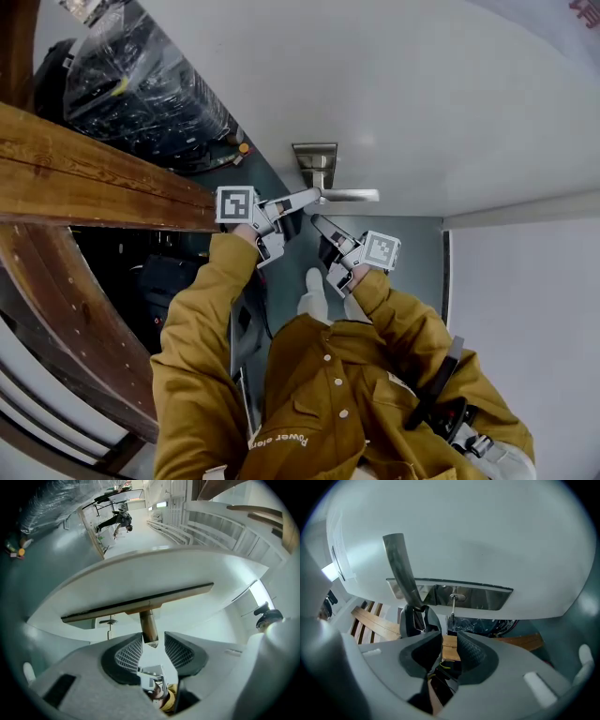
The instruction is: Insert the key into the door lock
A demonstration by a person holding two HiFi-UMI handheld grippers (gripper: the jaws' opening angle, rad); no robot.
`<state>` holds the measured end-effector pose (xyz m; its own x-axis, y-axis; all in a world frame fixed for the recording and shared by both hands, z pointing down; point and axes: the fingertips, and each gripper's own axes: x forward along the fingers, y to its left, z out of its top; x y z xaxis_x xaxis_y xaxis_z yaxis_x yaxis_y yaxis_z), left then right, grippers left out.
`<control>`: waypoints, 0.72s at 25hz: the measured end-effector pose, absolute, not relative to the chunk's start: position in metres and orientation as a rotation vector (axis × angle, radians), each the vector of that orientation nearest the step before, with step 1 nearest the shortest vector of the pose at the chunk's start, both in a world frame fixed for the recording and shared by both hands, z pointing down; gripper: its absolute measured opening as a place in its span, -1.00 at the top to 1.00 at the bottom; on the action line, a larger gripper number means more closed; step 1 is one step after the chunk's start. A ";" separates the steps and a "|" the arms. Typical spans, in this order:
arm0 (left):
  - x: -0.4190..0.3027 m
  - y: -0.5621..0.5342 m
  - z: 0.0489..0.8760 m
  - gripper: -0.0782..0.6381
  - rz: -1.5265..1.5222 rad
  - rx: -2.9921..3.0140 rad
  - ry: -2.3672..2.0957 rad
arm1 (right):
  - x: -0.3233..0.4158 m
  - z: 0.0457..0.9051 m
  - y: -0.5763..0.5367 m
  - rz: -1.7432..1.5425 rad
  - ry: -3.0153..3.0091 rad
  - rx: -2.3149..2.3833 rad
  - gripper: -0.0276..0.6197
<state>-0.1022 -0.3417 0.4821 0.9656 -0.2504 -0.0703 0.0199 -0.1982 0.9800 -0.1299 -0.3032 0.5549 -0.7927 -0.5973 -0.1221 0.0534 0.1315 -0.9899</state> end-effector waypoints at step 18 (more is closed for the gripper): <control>-0.096 -0.250 0.430 0.78 -0.043 2.270 -0.945 | -0.027 0.463 -0.259 -1.321 2.351 -0.889 0.90</control>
<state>-0.0959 -0.2498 0.4295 0.7373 -0.6407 0.2141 -0.6189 -0.5136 0.5943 -0.0270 -0.2594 0.4625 -0.7631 -0.6452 0.0388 -0.3687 0.3852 -0.8460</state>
